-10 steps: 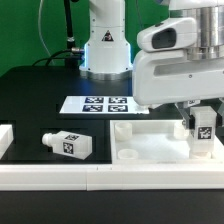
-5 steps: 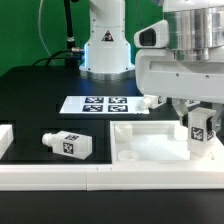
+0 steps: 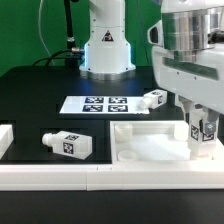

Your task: Assemble one leg

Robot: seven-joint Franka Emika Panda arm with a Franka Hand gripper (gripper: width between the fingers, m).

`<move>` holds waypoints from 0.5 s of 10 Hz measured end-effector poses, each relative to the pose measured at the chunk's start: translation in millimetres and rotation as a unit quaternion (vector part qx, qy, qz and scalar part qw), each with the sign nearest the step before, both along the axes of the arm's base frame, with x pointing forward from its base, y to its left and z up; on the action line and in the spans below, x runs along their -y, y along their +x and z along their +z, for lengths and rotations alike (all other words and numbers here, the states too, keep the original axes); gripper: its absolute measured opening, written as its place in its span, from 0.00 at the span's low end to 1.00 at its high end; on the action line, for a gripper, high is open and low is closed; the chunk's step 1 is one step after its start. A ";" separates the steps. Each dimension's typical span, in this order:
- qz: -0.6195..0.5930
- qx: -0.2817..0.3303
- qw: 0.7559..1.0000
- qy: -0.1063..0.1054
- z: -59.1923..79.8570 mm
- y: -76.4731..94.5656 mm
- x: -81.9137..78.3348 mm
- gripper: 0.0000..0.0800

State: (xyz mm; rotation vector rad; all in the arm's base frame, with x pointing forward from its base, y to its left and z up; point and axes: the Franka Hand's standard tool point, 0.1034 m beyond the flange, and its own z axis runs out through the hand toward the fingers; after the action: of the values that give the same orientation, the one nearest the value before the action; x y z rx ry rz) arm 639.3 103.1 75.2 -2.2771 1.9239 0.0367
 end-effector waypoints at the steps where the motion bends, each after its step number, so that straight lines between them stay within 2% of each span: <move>1: 0.028 0.004 1.000 -0.003 0.2 0.0 0.0 0.36; 2: 0.032 0.005 0.999 -0.003 0.1 0.0 -0.1 0.36; 4: 0.095 0.015 0.995 -0.008 1.2 1.2 -0.1 0.67; 5: 0.177 0.027 0.984 -0.018 1.3 2.2 -1.9 0.67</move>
Offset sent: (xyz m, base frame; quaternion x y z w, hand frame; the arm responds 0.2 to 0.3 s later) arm -0.0008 0.0056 0.0087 0.0269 -0.0283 -0.1096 0.9932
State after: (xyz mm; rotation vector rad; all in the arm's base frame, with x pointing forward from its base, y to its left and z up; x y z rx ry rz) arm 641.5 105.0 76.5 -2.5848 1.4839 -0.0176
